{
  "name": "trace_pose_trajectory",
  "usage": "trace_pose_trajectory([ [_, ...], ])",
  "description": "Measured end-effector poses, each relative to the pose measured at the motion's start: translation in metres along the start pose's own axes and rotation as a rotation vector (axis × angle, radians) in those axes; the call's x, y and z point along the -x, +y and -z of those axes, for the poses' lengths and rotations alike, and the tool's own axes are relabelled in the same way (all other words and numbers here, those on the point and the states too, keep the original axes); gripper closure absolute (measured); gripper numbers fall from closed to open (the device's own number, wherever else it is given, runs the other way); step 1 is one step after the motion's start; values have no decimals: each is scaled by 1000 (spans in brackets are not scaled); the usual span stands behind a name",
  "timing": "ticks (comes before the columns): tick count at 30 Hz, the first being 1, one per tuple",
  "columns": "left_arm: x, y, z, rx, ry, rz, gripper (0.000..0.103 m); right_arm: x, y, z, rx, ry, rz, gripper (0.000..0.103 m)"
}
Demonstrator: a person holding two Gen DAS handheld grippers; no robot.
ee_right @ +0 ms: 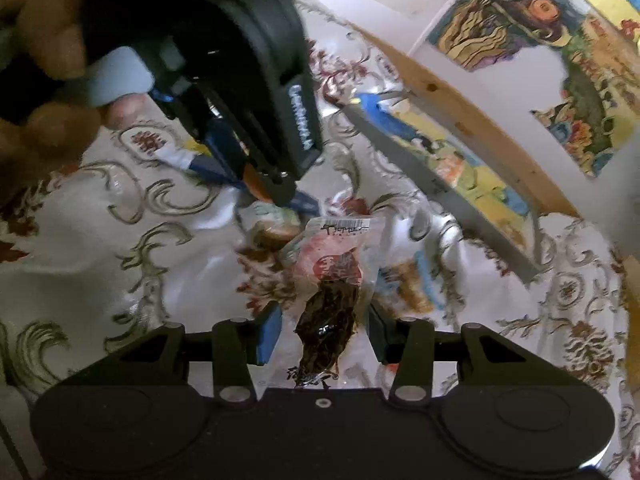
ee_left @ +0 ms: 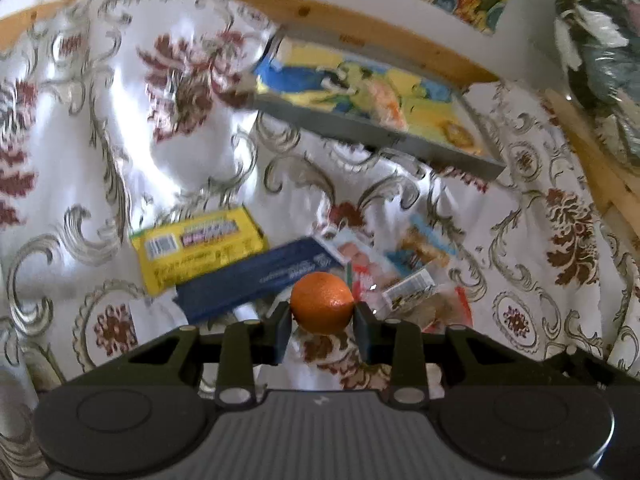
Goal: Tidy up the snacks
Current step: 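Grasp the mandarin orange with the left gripper while the right grasps a meat packet, then carry the orange and meat packet over the frog tray with both tools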
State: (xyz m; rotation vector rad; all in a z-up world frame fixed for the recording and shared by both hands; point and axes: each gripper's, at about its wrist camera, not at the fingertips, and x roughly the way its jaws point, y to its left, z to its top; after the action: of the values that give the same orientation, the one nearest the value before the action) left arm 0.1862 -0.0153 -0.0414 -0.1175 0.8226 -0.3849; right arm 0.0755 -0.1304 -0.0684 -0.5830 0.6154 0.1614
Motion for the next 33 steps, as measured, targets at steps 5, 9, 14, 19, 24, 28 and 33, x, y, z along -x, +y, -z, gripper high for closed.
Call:
trace_pose_trajectory([
  [5,8,-6,0,-33,-62,5,66,6,-8,-3,41,-68,44,56],
  [9,12,-5,0,-23,-101,16,66,8,-16,-7,103,-133,88,56],
  [14,15,-4,-3,-11,-145,20,66,1,-40,-15,117,-194,146,56],
  [19,12,-6,-26,-4,-231,21,66,-22,-74,-25,53,-242,204,56],
  [24,-7,-21,-61,-11,-293,-3,66,-44,-114,-34,-102,-320,266,56],
  [28,-30,-40,-92,-12,-311,-14,66,-61,-140,-41,-178,-391,324,55],
  [33,-61,-63,-123,-36,-315,-45,66,-84,-169,-47,-248,-415,358,55],
])
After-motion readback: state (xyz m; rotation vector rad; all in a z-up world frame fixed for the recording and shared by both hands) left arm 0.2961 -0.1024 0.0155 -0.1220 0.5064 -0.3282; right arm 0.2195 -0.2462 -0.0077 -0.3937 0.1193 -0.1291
